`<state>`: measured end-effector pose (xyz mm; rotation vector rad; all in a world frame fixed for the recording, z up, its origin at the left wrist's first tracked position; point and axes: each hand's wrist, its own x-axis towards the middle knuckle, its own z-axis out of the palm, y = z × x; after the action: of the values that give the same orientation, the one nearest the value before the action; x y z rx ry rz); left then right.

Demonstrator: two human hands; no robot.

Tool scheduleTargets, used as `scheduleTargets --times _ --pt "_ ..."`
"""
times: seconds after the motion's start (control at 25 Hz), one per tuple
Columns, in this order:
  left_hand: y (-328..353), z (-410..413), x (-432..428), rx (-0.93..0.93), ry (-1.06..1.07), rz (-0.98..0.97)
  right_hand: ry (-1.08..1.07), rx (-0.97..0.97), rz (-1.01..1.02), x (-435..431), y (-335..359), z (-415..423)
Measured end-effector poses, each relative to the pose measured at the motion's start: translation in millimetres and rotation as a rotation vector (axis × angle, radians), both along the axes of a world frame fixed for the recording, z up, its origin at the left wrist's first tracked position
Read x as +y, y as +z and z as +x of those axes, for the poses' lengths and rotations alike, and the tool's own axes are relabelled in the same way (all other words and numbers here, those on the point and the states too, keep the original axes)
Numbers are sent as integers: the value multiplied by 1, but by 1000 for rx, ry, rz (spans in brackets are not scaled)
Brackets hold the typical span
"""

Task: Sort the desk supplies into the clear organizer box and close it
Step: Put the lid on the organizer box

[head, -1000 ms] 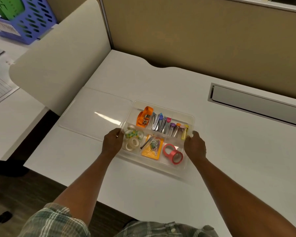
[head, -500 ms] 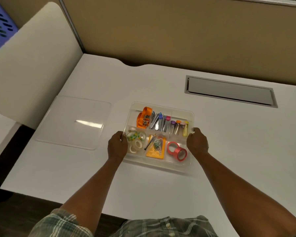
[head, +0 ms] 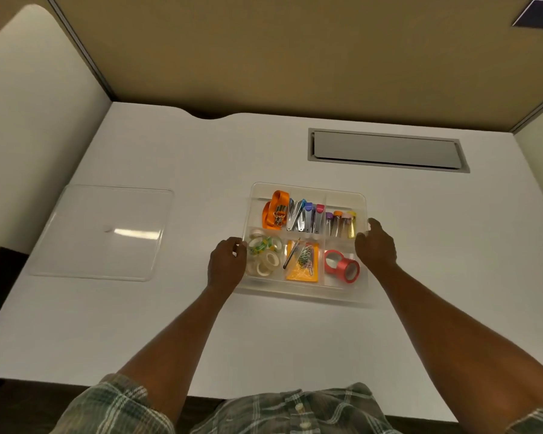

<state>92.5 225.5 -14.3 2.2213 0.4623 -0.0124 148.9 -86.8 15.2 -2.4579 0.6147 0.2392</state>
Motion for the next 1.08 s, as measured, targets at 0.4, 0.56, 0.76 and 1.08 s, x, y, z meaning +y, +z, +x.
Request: scheduleTargets --times 0.4,0.56,0.76,1.08 --pt "-5 -30 110 189 109 471 513 -255 -98 126 15 -40" --pt "-9 -49 131 355 128 517 702 -181 -99 159 -3 -74" --pt "-5 -47 120 321 63 645 714 -104 -133 156 -23 -93" --pt "-7 -38 84 362 37 650 697 -117 -144 152 -23 -93"
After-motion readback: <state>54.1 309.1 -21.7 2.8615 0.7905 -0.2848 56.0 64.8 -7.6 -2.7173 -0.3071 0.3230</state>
